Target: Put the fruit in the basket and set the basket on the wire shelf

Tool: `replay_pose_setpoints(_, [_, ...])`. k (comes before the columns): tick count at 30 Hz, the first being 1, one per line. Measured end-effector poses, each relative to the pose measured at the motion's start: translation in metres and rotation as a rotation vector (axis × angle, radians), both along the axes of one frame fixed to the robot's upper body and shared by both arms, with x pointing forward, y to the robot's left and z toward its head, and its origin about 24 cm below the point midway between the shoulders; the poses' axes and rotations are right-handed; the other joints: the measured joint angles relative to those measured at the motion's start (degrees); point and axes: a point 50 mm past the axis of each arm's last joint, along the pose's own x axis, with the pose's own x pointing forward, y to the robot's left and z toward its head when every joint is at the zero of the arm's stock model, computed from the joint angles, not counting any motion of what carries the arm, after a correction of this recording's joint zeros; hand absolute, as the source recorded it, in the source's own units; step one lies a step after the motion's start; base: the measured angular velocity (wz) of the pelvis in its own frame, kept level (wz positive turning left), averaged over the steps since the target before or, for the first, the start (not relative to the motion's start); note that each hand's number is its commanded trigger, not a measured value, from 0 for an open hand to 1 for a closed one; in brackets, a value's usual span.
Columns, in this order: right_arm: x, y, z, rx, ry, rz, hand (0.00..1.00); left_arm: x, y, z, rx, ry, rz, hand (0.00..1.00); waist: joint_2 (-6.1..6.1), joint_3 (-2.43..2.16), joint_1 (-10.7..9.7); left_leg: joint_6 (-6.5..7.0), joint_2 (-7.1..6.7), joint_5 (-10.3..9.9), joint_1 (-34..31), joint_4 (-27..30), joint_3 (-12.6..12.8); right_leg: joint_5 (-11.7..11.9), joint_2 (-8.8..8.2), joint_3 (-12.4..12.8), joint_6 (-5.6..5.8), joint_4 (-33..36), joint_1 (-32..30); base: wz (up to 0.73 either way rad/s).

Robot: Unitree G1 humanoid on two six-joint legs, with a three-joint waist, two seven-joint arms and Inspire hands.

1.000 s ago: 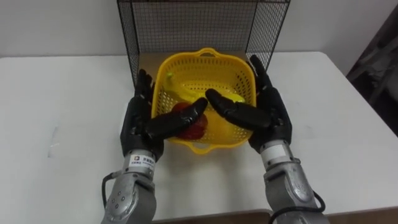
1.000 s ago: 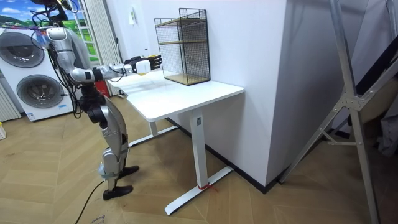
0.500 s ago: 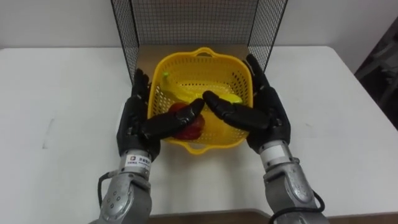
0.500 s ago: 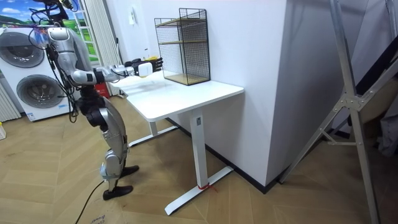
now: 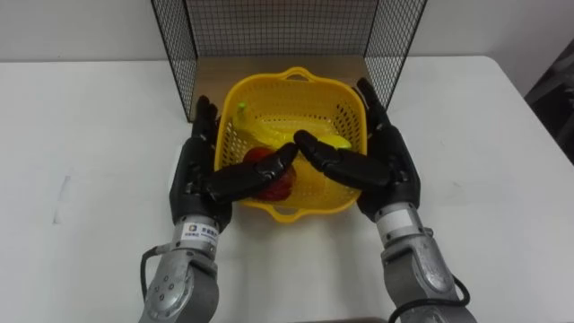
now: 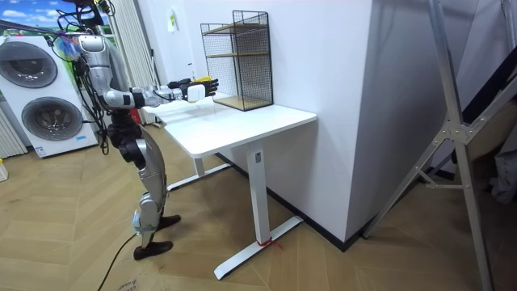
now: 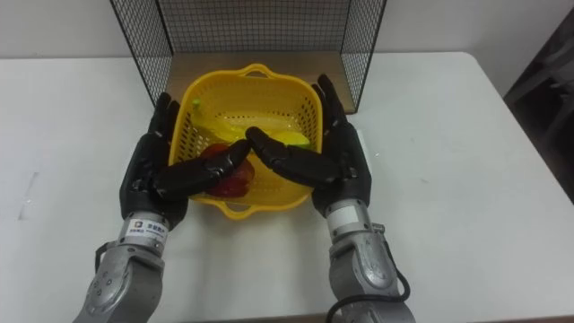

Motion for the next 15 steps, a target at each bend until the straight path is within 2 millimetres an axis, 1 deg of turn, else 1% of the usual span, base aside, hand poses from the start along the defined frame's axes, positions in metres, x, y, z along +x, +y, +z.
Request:
replay_pose_setpoints(1, [0.0005,-0.0004,0.0004,0.0,0.001,-0.007,0.0,-0.0001,-0.001,0.0002,-0.001,-0.003,-0.008,0.0,0.16,-0.02,-0.35,0.76,-0.18,-0.52,0.91,-0.6,0.46,-0.27,-0.8,0.07,0.49,5.22,-1.61,0.18])
replay_pose_setpoints(2, [0.0014,-0.0002,0.0018,-0.004,-0.005,-0.01,0.0,0.0,-0.0013,0.0007,-0.003,-0.007,-0.011,0.0,0.15,-0.08,-1.33,1.31,-0.31,-1.46,1.94,-1.32,0.98,-0.24,-2.34,0.01,0.76,13.69,-4.98,0.29])
replay_pose_setpoints(3, [0.0015,0.0,0.0025,-0.004,-0.009,-0.013,0.0,0.0001,-0.0012,0.0006,-0.002,-0.007,-0.011,0.0,-0.11,0.0,-1.7,1.57,-0.94,-1.91,2.43,-1.48,0.98,0.07,-3.61,0.18,1.3,18.1,-6.65,0.34])
replay_pose_setpoints(4, [0.0013,-0.0003,0.0026,-0.009,-0.011,-0.017,0.0,-0.001,-0.0022,-0.0005,-0.002,-0.001,-0.015,0.0,-0.39,0.13,-1.95,2.33,-2.26,-2.34,3.65,-1.49,0.84,2.2,-5.97,0.63,2.71,26.09,-9.76,0.2])
replay_pose_setpoints(5, [0.001,-0.0006,0.0022,-0.011,-0.009,-0.021,0.0,-0.0022,-0.004,-0.0014,-0.005,0.004,-0.022,0.0,0.16,0.07,-1.77,3.01,-2.81,-2.81,4.82,-1.53,0.77,5.46,-7.14,1.37,2.78,31.32,-11.91,0.08])
replay_pose_setpoints(6, [0.001,-0.0011,0.0022,-0.012,-0.008,-0.023,0.0,-0.0023,-0.0046,-0.0014,-0.005,0.004,-0.024,0.0,0.74,0.05,-1.72,3.29,-2.88,-3.03,5.13,-1.55,0.66,7.26,-7.29,1.81,2.76,33.16,-12.85,0.05])
replay_pose_setpoints(7, [0.0009,-0.0023,0.002,-0.016,-0.008,-0.026,0.0,-0.0022,-0.0049,-0.0012,-0.006,0.003,-0.025,0.0,1.97,0.26,-1.88,3.66,-2.8,-3.2,6.36,-2.08,0.08,9.78,-7.06,2.36,3.16,35.71,-14.62,0.0])
replay_pose_setpoints(8, [0.0008,-0.0024,0.0019,-0.018,-0.009,-0.023,0.0,-0.0018,-0.0045,-0.0006,-0.004,-0.001,-0.023,0.0,2.65,0.24,-1.56,3.94,-2.62,-3.28,7.21,-2.82,0.06,8.39,-6.32,3.34,3.74,35.05,-15.7,0.0])
replay_pose_setpoints(9, [0.001,-0.0025,0.0022,-0.02,-0.012,-0.021,0.0,-0.0013,-0.0043,0.0,-0.004,-0.005,-0.022,0.0,2.94,0.4,-1.4,4.05,-2.51,-3.35,7.44,-2.97,0.11,6.81,-6.12,3.69,3.61,34.06,-16.37,0.0])
replay_pose_setpoints(10, [0.0012,-0.0023,0.0025,-0.018,-0.015,-0.018,0.0,-0.001,-0.0035,0.0005,-0.006,-0.01,-0.017,0.0,3.45,0.75,-1.33,4.17,-2.14,-3.44,7.83,-3.08,0.04,4.34,-5.24,3.91,3.74,29.11,-17.19,0.06])
replay_pose_setpoints(11, [0.0012,-0.0019,0.0026,-0.019,-0.015,-0.014,0.0,-0.0011,-0.0029,0.0006,-0.005,-0.013,-0.016,0.0,3.31,0.71,-1.33,4.17,-2.17,-3.44,7.9,-3.32,0.0,3.62,-4.66,3.8,3.77,20.76,-17.48,0.09])
replay_pose_setpoints(12, [0.0013,-0.0017,0.0028,-0.021,-0.017,-0.012,0.0,-0.0011,-0.0026,0.0004,-0.004,-0.013,-0.015,0.0,3.12,0.64,-1.33,4.16,-2.29,-3.44,7.89,-3.23,-0.02,3.79,-4.51,3.79,3.57,16.18,-17.33,0.11])
replay_pose_setpoints(13, [0.0016,-0.0015,0.0029,-0.023,-0.019,-0.01,0.0,-0.0012,-0.0027,-0.0009,-0.003,-0.008,-0.015,0.0,2.85,0.56,-1.4,3.92,-2.41,-3.64,7.93,-3.28,-0.18,6.62,-3.49,3.81,3.23,7.91,-16.41,0.19])
replay_pose_setpoints(14, [0.0011,-0.0025,0.0014,-0.031,-0.013,-0.009,0.0,-0.0013,-0.0043,-0.0032,-0.005,0.002,-0.017,0.0,3.38,0.58,-1.52,3.48,-1.89,-4.06,8.52,-3.42,-1.09,10.11,-2.52,3.79,2.09,5.7,-15.29,0.12])
replay_pose_setpoints(15, [0.0012,-0.0024,0.0009,-0.032,-0.009,-0.007,0.0,-0.0014,-0.0044,-0.0035,-0.004,0.003,-0.018,0.0,3.61,0.52,-1.45,3.28,-1.43,-4.12,8.88,-4.0,-1.07,10.25,-1.9,3.22,1.88,4.73,-14.62,0.0])
